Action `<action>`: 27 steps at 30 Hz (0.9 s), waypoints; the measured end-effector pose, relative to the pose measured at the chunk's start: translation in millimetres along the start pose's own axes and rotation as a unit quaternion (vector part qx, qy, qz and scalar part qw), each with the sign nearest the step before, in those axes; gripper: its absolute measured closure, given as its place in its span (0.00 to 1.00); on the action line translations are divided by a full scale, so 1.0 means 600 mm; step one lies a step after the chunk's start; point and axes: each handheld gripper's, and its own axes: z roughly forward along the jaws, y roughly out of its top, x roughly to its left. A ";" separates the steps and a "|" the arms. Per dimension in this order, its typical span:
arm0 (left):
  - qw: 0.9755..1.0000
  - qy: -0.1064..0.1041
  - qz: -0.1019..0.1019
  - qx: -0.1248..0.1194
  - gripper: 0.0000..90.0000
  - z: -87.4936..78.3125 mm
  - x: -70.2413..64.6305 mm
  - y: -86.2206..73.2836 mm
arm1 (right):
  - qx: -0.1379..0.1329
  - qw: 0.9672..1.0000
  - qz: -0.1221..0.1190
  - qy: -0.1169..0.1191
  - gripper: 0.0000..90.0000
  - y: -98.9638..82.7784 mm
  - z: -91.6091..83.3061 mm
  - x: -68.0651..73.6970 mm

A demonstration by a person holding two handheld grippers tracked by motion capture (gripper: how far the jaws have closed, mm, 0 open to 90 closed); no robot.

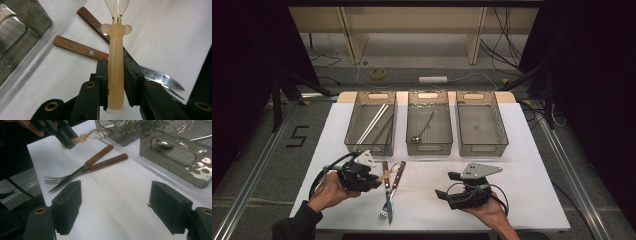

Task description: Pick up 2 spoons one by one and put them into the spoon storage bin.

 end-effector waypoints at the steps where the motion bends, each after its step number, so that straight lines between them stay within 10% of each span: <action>1: 1.000 0.003 -0.006 -0.006 0.83 -0.001 0.001 0.001 | 0.000 1.000 0.000 0.000 0.30 0.000 0.000 -0.001; 12: 0.995 0.020 -0.060 -0.074 0.83 -0.016 0.018 0.024 | -0.003 1.000 0.005 0.000 0.30 0.000 0.003 -0.002; 27: 0.990 0.028 -0.080 -0.114 0.83 -0.014 0.040 0.071 | -0.011 1.000 0.008 -0.005 0.30 0.001 0.000 -0.004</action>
